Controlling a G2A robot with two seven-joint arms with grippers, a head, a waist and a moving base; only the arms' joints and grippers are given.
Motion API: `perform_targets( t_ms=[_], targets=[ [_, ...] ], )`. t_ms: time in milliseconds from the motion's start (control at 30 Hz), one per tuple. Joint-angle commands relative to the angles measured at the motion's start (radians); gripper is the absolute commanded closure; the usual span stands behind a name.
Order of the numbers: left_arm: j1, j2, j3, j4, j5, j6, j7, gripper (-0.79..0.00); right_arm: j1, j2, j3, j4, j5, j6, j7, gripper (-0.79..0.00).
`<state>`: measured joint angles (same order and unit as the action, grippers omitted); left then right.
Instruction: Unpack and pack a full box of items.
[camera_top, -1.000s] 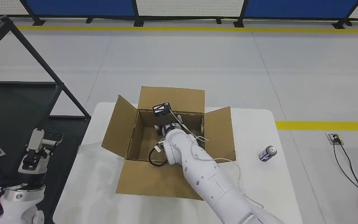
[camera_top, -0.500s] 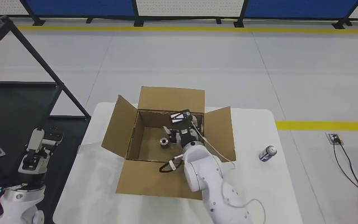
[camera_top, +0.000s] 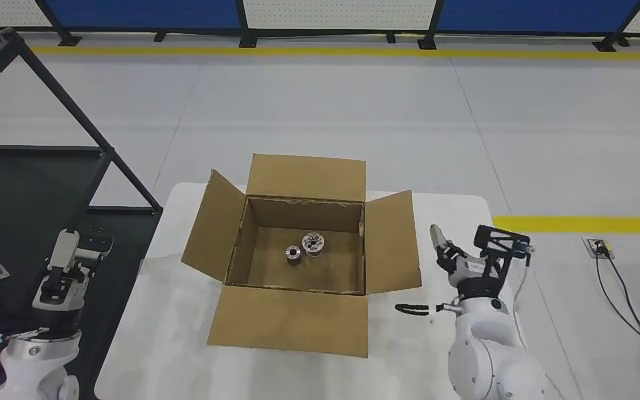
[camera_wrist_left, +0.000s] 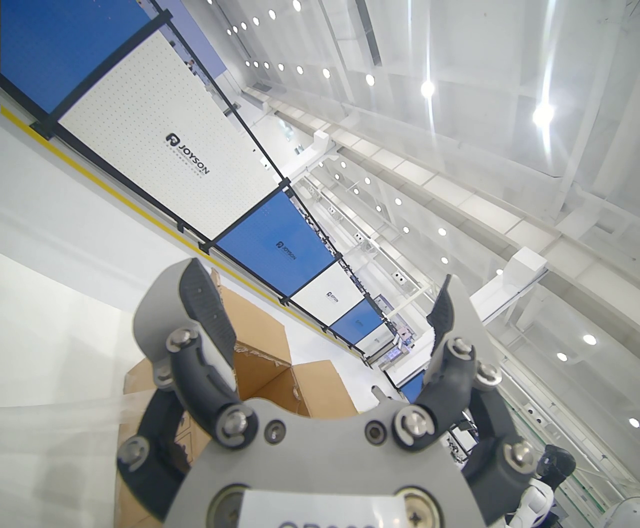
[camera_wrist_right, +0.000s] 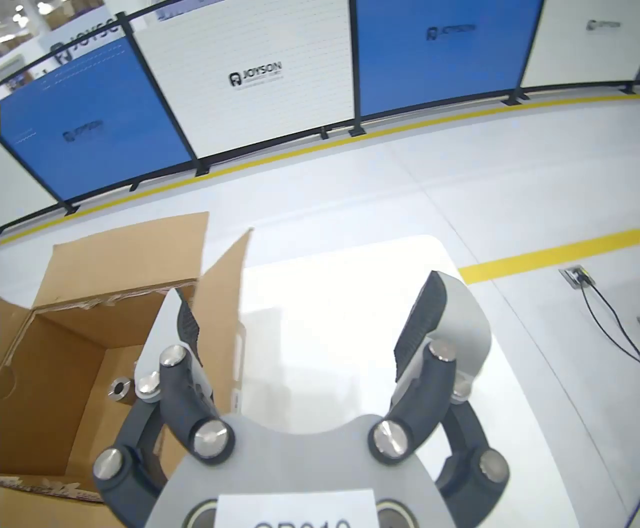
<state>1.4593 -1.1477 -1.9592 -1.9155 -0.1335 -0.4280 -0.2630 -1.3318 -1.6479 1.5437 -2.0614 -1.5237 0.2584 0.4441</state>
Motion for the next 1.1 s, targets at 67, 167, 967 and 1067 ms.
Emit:
perform_targets(
  t_ms=[67, 167, 967, 1067],
  targets=[
    [0.0, 0.0, 0.0, 0.0, 0.0, 0.0, 0.0, -0.785, -0.018, 0.006, 0.083, 0.051, 0.023, 0.028, -0.002, -0.785],
    [0.0, 0.0, 0.0, 0.0, 0.0, 0.0, 0.0, -0.785, 0.004, 0.014, 0.116, 0.149, 0.032, -0.014, 0.047, -0.785],
    [0.0, 0.0, 0.0, 0.0, 0.0, 0.0, 0.0, -0.785, 0.238, 0.057, 0.203, 0.567, 0.004, -0.023, 0.131, 0.0],
    [0.0, 0.0, 0.0, 0.0, 0.0, 0.0, 0.0, -0.785, 0.229, 0.058, 0.197, 0.556, 0.014, -0.014, 0.122, 0.0]
  ],
)
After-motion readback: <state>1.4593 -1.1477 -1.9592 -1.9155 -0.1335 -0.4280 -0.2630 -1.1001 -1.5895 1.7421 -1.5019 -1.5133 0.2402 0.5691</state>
